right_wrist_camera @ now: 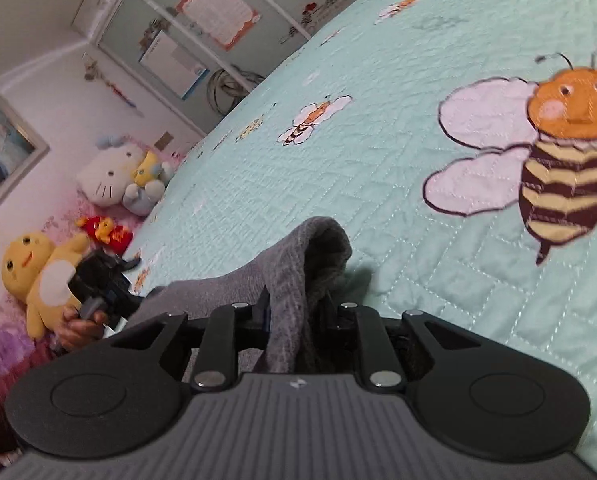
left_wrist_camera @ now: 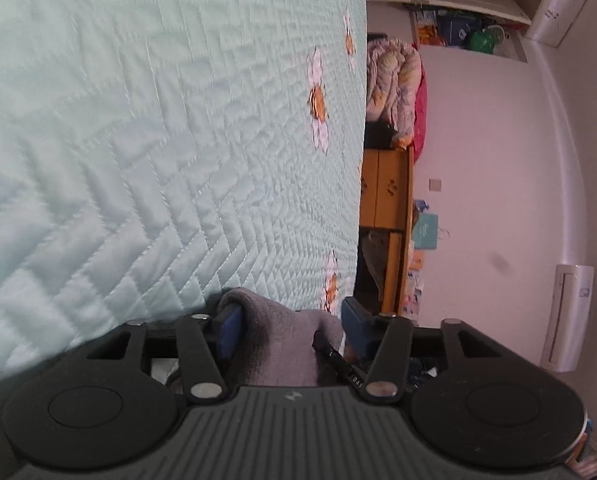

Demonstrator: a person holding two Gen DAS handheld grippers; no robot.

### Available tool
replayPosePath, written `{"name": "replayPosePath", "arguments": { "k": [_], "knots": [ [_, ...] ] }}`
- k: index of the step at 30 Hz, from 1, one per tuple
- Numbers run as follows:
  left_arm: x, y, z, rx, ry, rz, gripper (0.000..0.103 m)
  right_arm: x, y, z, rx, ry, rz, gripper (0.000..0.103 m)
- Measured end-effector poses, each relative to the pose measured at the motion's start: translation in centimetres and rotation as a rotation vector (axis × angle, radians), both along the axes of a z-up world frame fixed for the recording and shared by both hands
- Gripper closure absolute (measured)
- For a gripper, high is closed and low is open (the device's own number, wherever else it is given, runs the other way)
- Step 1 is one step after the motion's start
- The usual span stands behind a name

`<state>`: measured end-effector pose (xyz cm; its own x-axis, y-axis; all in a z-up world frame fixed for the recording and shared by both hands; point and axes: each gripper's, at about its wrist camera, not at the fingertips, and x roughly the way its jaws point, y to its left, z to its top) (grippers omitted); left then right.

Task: Fold clothes

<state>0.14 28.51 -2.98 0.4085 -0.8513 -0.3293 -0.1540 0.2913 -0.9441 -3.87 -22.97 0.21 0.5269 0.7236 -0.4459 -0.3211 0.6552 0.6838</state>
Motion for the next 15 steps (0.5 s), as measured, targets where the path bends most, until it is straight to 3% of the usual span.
{"name": "replayPosePath", "arguments": {
  "k": [2,12,13,15],
  "knots": [
    [-3.2,1.6,1.5,0.056,-0.025,0.048,0.035,0.0,0.1,0.0,-0.009,-0.001,0.006,0.084],
    [-19.4,9.5,8.8,0.337,-0.150,0.288,0.035,-0.4,0.0,-0.1,-0.036,0.003,-0.006,0.084],
    [-21.8,10.9,9.4,0.356,-0.155,0.368,0.035,-0.4,0.1,-0.1,-0.044,0.003,-0.007,0.084],
    [-27.7,14.8,10.5,0.377,-0.152,0.618,0.034,-0.5,0.2,-0.1,-0.041,0.006,-0.014,0.084]
  ]
}}
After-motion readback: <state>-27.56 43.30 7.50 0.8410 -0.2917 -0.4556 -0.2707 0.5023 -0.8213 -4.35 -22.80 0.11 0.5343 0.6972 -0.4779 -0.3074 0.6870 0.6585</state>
